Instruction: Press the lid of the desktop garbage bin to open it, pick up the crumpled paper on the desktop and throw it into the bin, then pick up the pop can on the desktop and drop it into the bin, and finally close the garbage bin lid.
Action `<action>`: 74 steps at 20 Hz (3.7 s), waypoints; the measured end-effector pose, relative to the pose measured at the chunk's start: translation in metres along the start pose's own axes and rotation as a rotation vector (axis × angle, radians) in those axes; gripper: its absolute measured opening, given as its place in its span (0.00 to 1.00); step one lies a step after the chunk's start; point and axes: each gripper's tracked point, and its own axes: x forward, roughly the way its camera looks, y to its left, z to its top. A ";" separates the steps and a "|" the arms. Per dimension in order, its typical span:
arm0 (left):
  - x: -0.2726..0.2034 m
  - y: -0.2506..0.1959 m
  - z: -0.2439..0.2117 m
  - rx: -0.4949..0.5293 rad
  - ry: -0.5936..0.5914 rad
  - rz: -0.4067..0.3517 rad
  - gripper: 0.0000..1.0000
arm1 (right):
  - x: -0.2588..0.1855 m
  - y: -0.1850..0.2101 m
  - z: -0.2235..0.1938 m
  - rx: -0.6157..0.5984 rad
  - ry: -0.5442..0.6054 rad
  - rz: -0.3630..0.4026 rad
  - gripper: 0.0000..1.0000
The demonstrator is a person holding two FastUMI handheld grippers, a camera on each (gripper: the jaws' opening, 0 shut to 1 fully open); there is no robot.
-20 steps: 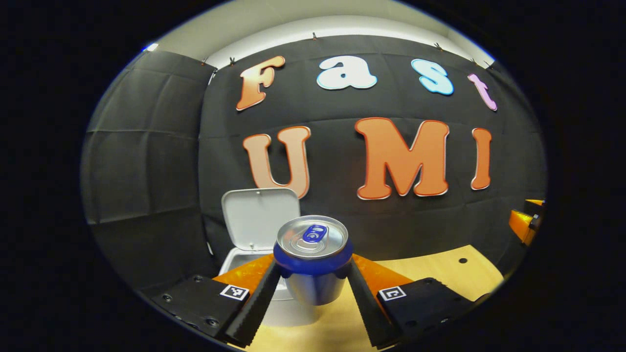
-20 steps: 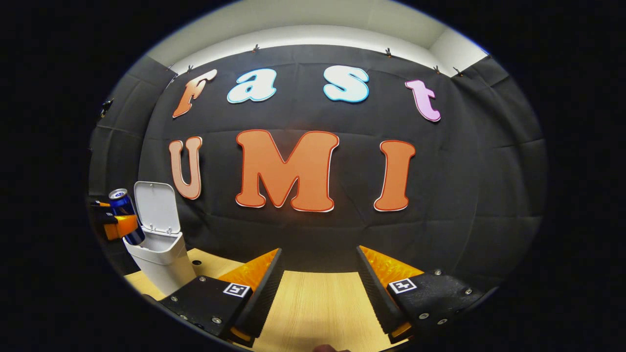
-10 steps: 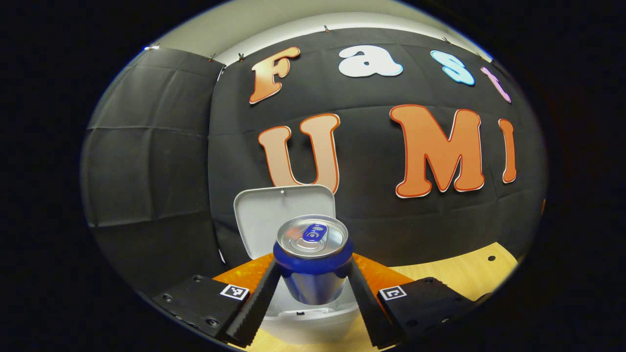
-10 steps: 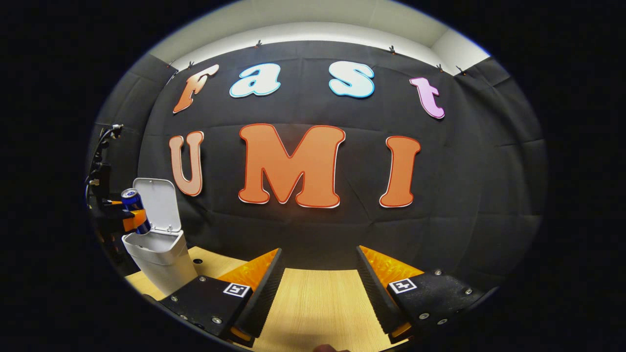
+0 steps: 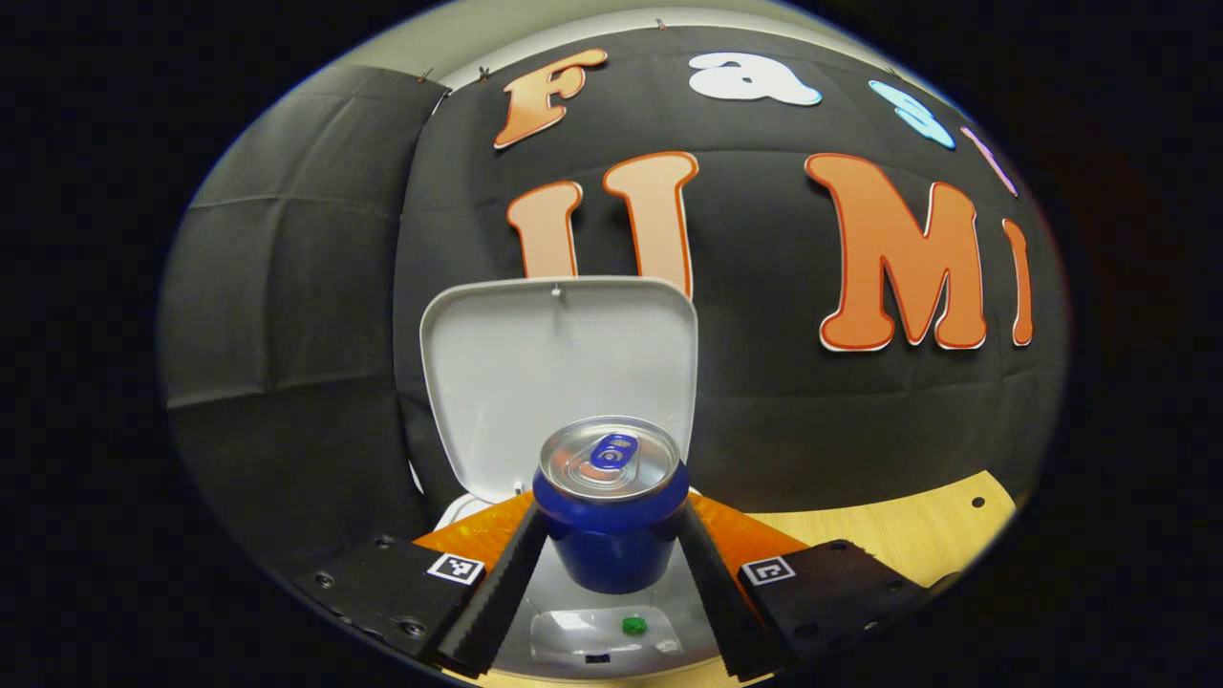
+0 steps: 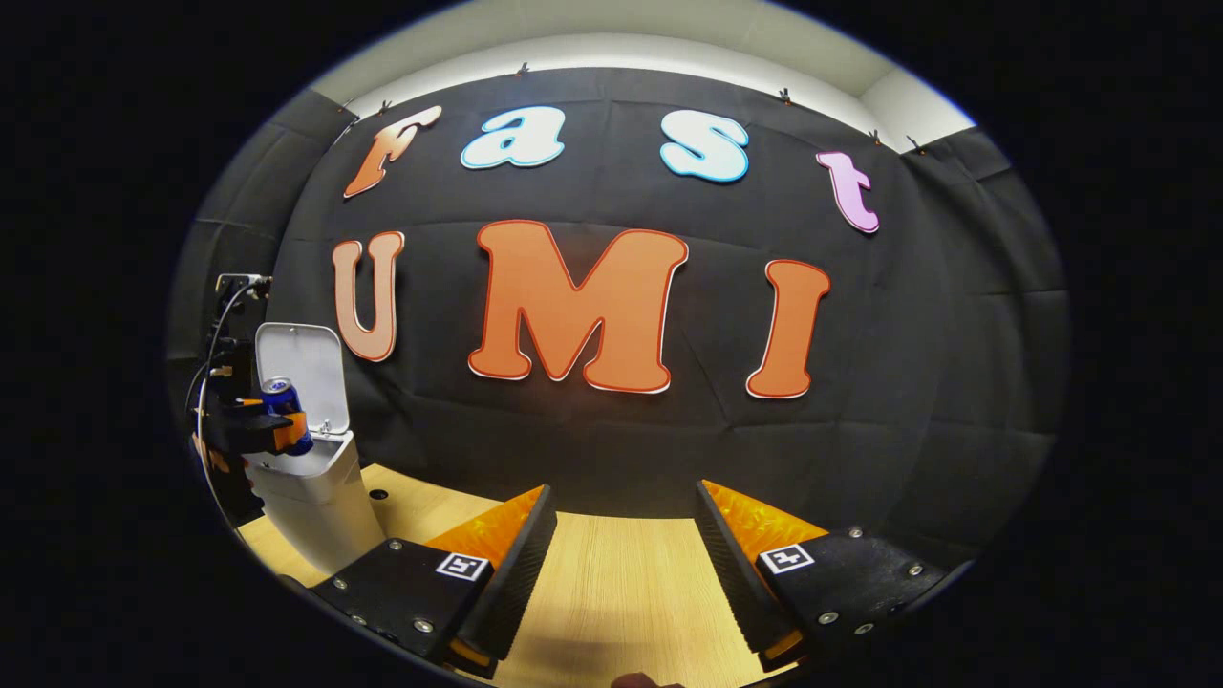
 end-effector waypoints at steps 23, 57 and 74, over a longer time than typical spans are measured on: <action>0.028 0.040 0.214 -0.060 -0.155 0.038 0.92 | -0.002 -0.015 0.008 0.042 -0.030 0.042 0.87; 0.037 0.023 0.051 -0.029 0.929 -0.128 0.95 | 0.017 -0.053 0.000 0.062 -0.049 0.001 0.87; -0.012 0.016 -0.042 0.023 1.073 -0.108 0.96 | 0.011 -0.057 -0.006 0.057 -0.056 0.011 0.87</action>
